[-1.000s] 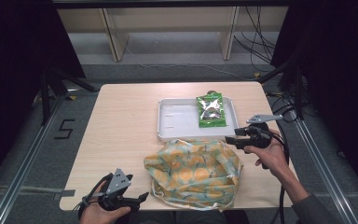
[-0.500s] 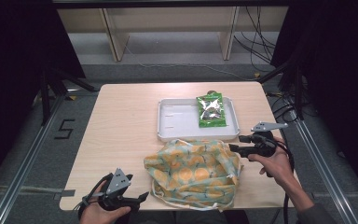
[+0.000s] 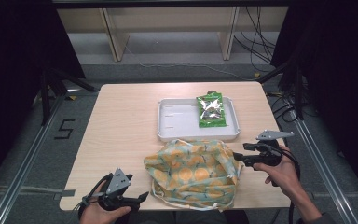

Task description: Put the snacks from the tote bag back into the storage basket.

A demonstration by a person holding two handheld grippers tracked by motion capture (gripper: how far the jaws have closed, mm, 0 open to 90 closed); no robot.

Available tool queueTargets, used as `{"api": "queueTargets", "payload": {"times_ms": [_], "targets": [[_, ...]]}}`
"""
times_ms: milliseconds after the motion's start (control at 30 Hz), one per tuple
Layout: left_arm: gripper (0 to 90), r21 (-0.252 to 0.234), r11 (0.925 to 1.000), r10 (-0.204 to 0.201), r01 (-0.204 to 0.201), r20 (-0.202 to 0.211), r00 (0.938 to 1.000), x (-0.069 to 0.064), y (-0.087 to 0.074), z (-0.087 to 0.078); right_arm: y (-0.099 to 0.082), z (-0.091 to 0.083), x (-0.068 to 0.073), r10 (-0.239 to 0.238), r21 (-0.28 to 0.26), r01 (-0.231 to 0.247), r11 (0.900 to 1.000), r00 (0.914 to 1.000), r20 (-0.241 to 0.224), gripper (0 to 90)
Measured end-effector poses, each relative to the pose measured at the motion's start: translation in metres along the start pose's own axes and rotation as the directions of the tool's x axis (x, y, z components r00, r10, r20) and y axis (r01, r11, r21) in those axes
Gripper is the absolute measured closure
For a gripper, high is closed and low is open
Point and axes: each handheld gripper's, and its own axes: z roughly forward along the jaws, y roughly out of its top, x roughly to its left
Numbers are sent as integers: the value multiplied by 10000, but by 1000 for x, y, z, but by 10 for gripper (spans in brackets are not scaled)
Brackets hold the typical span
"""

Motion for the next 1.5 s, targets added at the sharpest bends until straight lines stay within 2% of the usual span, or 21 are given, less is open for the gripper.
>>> {"api": "queueTargets", "payload": {"times_ms": [67,100,200,233,333,467,500,567,633,700,867,900,933,967,1067,1100,1133,1267,1300,1367,1500], "targets": [[198,-100,9998,-165,166,106,9998,-1,0,0,-2,-3,-1,153,-55,-153,9999,9999,-37,350],[198,93,9999,133,-133,12,9999,1,0,-1,-4,-3,-3,-90,-187,91,9998,9999,74,346],[198,13,9999,157,-157,19,9999,1,0,-1,-8,-6,0,399,49,-399,9992,9992,-14,318],[198,-47,10000,-76,77,70,9999,-1,0,-1,-9,-6,0,455,5,-455,9990,9990,-25,312],[198,-73,9999,-83,83,40,10000,-1,0,-1,-14,-8,-2,279,26,-279,9996,9996,37,282],[198,-82,9998,179,-179,49,9998,1,0,-1,-21,-13,4,782,86,-782,9969,9969,-45,265],[198,-90,9999,-79,80,55,10000,0,0,-1,-22,-14,1,403,47,-403,9992,9992,-3,264],[198,-115,9998,139,-138,41,9999,1,0,-1,-25,-18,5,801,211,-801,9966,9968,16,264],[198,-89,9998,170,-170,40,9998,1,0,-1,-28,-21,3,442,114,-444,9989,9989,129,264],[198,-80,9998,190,-190,44,9998,1,0,-1,-32,-23,8,689,179,-693,9974,9974,194,264],[198,-83,9998,186,-186,36,9998,1,0,-1,-39,-28,13,524,388,-534,9978,9983,261,257],[198,-80,9998,184,-184,27,9998,1,0,-1,-41,-28,11,234,266,-242,9994,9993,305,257],[198,-74,9998,165,-165,30,9999,1,0,-1,-42,-30,15,585,408,-601,9974,9976,378,257],[198,-79,9998,171,-171,31,9998,1,0,-1,-44,-30,14,295,378,-313,9988,9985,469,257],[198,-83,9998,193,-193,31,9998,1,0,-1,-49,-30,17,488,552,-512,9972,9978,449,257],[198,-71,9998,194,-194,25,9998,1,0,-1,-50,-32,15,241,576,-274,9980,9981,566,257],[198,-67,9998,186,-186,20,9998,1,0,-1,-51,-33,16,443,630,-477,9969,9976,535,258],[198,-102,9998,191,-192,-16,9998,1,0,-1,-54,-33,15,254,525,-281,9982,9983,519,257],[198,-113,9998,-148,148,30,9999,-1,-1,0,-53,-35,15,175,603,-222,9979,9968,781,257],[198,-141,9998,-149,150,34,9999,0,-1,0,-56,-34,17,403,492,-431,9979,9976,564,257],[198,-71,9999,-83,84,22,10000,0,-1,-1,-56,-36,15,131,652,-163,9977,9987,491,253]]}}
